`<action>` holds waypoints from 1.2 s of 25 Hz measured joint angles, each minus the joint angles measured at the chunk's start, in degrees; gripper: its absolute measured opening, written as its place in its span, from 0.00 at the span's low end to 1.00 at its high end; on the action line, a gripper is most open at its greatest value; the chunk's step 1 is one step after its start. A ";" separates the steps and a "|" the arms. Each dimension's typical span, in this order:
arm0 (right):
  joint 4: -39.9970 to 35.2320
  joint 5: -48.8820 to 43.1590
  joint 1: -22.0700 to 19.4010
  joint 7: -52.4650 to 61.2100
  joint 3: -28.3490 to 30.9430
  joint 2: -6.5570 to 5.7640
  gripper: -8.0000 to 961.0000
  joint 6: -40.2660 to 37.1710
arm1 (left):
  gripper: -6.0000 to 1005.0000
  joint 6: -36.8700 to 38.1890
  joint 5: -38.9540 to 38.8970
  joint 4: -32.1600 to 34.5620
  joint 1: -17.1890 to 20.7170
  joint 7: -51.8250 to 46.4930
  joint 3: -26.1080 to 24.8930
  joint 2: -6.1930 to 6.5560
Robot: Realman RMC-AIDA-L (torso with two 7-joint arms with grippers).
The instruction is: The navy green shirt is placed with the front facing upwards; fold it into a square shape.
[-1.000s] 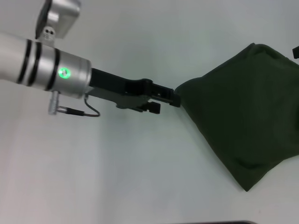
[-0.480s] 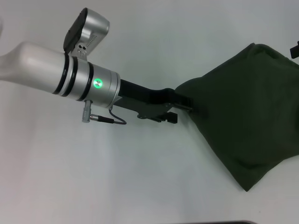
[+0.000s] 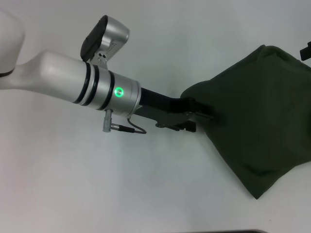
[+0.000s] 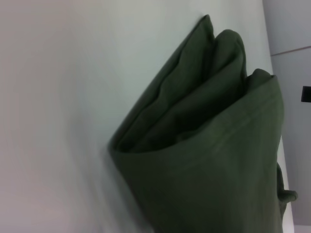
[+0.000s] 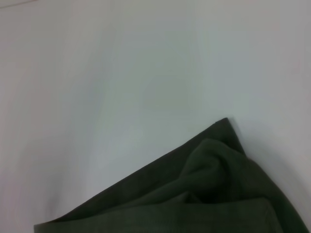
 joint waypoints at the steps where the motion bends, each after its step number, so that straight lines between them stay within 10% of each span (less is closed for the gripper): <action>1: 0.00 0.00 0.03 -0.01 -0.02 0.01 0.50 0.00 | 0.71 -0.40 -0.67 0.00 -0.06 -0.01 0.82 0.00; 30: -0.12 1.18 0.06 -0.55 0.12 0.38 0.50 -0.40 | 0.68 -10.62 -16.64 1.70 -6.10 2.89 20.40 0.00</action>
